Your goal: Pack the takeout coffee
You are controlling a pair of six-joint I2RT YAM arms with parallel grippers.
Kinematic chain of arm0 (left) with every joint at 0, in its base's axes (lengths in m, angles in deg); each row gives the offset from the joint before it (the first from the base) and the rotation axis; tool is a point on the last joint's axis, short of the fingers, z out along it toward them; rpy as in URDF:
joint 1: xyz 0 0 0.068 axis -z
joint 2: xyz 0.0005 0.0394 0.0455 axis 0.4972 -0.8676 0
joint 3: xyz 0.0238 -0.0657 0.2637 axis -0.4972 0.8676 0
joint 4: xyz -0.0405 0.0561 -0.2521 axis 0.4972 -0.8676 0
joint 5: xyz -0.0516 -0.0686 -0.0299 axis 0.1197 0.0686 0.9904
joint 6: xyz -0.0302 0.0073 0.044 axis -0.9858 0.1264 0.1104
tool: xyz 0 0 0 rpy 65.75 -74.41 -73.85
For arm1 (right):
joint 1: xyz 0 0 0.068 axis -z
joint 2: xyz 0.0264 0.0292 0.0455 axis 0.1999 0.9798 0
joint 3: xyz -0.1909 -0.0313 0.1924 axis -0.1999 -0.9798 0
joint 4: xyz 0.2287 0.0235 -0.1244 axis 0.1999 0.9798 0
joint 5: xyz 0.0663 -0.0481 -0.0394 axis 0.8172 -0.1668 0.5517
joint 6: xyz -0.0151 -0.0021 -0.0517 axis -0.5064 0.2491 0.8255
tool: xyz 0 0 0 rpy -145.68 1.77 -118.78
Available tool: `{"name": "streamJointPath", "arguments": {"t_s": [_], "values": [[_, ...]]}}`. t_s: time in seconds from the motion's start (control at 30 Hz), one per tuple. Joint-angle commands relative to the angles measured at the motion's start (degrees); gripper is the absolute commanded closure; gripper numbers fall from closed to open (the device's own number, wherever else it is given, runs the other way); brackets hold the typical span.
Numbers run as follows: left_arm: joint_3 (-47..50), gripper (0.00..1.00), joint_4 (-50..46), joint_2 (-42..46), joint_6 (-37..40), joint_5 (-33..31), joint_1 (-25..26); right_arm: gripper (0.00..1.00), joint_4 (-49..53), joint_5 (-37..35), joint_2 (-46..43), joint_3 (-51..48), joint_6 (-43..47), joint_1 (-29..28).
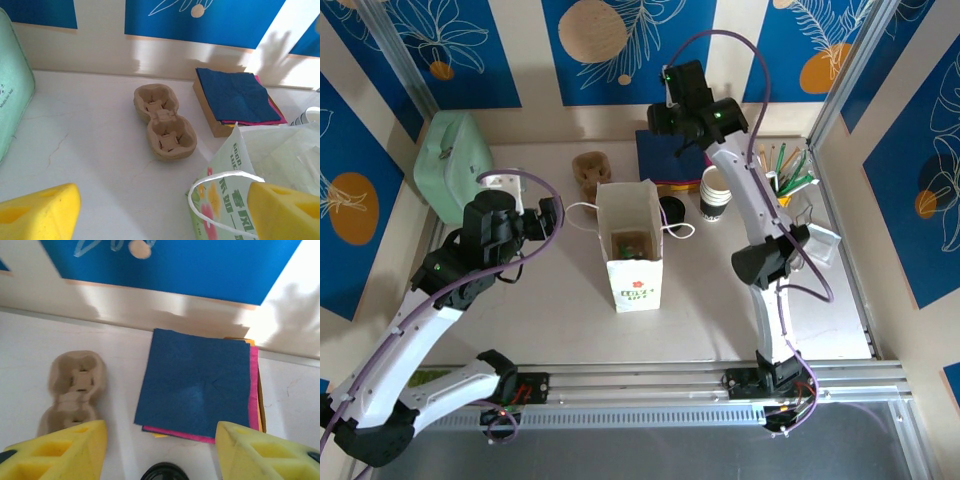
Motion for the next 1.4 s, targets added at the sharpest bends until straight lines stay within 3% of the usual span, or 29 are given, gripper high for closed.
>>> {"name": "streamJointPath", "arguments": {"t_s": [0.0,0.43,0.63,0.9,1.37], "values": [[-1.84,0.14,0.67,0.46,-0.84,0.56,-0.73,0.41,-2.7,1.2,5.14,1.94,-2.1,2.37],[-0.68,0.14,-0.71,2.04,-1.41,0.35,-0.78,0.31,-6.82,-1.43,17.3,4.95,-1.93,3.98],[-0.71,0.15,-1.86,2.47,-1.39,0.74,-0.78,0.27,-9.95,-6.55,20.12,3.63,2.06,1.84],[-0.47,0.16,-2.31,3.01,-0.97,0.39,-0.79,0.26,-10.18,-10.43,24.98,4.97,0.31,2.0],[-0.31,0.17,-2.3,2.83,-0.7,1.12,-0.8,0.26,-9.04,-7.49,28.2,4.31,-6.0,3.96]]}}
